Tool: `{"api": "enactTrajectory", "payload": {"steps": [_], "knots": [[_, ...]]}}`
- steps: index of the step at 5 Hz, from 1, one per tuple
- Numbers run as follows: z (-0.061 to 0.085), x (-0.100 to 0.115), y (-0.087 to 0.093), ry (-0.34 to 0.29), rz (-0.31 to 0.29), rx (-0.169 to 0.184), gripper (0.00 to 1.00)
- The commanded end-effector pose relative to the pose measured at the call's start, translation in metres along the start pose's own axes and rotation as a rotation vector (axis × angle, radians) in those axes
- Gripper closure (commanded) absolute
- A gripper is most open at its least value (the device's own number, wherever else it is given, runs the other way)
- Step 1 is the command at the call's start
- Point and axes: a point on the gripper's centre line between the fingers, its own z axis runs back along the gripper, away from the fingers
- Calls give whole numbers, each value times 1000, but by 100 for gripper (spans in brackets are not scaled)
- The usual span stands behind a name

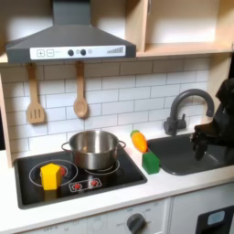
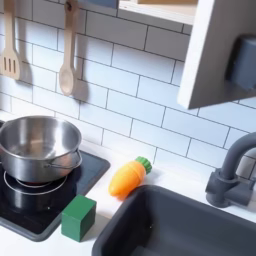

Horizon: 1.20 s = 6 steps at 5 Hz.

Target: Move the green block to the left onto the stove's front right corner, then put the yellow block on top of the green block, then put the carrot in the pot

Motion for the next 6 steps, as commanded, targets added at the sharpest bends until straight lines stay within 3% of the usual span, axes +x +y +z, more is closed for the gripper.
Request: {"api": "enactTrajectory", "payload": {"steps": [1,2,3,4,6], "knots": [[-14,20,4,21,265,49,0],[-29,35,8,52,322,9,0],[-33,44,12,88,373,10,0],[-36,47,14,105,391,-14,0],[-36,45,14,107,393,-11,0]]}}
